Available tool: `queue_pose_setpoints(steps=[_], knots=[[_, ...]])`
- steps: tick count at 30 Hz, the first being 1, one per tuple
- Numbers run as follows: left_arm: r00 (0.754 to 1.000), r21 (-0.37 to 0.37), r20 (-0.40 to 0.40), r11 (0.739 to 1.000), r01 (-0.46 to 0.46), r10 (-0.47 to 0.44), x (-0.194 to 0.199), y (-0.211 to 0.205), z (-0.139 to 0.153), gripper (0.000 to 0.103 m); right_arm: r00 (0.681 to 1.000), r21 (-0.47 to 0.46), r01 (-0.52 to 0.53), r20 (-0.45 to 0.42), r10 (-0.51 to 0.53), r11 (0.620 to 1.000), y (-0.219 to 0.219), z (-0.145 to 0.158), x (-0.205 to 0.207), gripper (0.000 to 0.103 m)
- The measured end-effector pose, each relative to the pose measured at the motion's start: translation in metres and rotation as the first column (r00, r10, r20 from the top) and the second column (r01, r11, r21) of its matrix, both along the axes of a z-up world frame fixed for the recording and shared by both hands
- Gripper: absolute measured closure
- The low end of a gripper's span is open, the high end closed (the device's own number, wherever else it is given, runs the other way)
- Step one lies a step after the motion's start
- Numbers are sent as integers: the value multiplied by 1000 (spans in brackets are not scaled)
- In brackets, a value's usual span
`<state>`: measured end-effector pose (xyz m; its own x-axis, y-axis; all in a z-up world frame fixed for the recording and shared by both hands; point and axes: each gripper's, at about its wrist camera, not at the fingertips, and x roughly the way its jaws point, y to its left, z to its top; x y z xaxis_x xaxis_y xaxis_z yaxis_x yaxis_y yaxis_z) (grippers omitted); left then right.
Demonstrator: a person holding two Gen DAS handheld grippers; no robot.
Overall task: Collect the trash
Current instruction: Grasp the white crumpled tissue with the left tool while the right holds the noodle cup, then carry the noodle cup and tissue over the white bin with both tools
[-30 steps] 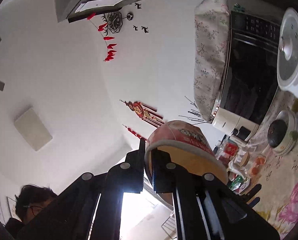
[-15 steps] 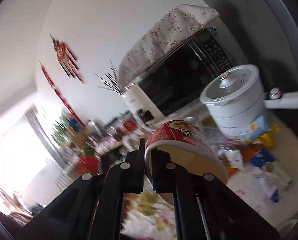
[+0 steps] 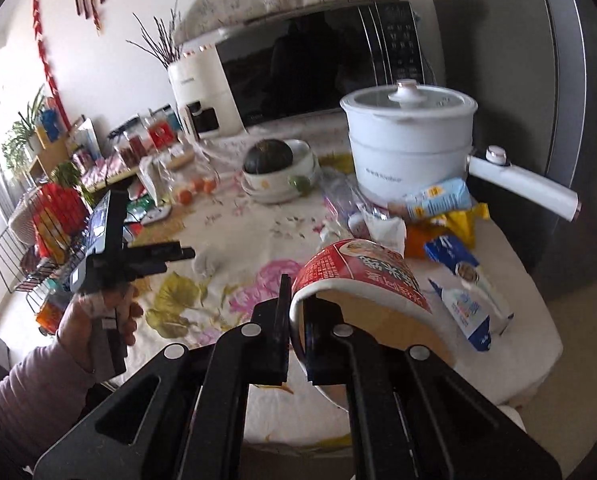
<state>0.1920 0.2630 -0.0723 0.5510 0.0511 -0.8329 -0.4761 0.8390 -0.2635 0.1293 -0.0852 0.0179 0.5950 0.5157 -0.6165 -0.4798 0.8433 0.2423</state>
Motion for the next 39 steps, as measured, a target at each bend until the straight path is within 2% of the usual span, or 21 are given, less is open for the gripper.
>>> queue_pose_setpoints(steps=[4, 6, 8, 13, 17, 22, 28, 34, 39], knots=[[999, 93, -30, 996, 17, -15, 28, -5, -15, 34, 1000, -39, 16, 0, -17, 999, 3, -7, -1, 98], [998, 109, -57, 994, 22, -16, 35, -7, -23, 34, 1000, -56, 15, 2, -15, 998, 7, -9, -1, 98], [997, 113, -75, 993, 20, -12, 40, -8, -32, 39, 1000, -65, 11, 2, -10, 998, 10, -10, 1, 98], [996, 122, -85, 992, 9, 1, 44, -2, -42, 63, 1000, -85, -10, -8, 9, 996, 22, -16, 4, 98], [997, 106, -74, 994, 16, -8, 42, 0, -40, 69, 1000, -86, -19, -17, 18, 996, 29, -20, 6, 98], [1000, 73, -16, 997, 25, -24, 35, -6, -28, 72, 1000, -82, -18, -18, 16, 996, 31, -20, 6, 98], [993, 37, 107, 998, 53, -57, 23, -23, 4, 71, 1000, -93, 3, -7, -4, 996, 25, -19, 3, 98], [969, 16, 212, 992, 124, -125, 13, -56, 34, 71, 999, -98, 36, 4, -36, 995, 12, -16, 1, 98], [944, 17, 259, 978, 207, -204, 4, -86, 47, 71, 998, -98, 68, 6, -68, 993, 0, -16, 1, 98]])
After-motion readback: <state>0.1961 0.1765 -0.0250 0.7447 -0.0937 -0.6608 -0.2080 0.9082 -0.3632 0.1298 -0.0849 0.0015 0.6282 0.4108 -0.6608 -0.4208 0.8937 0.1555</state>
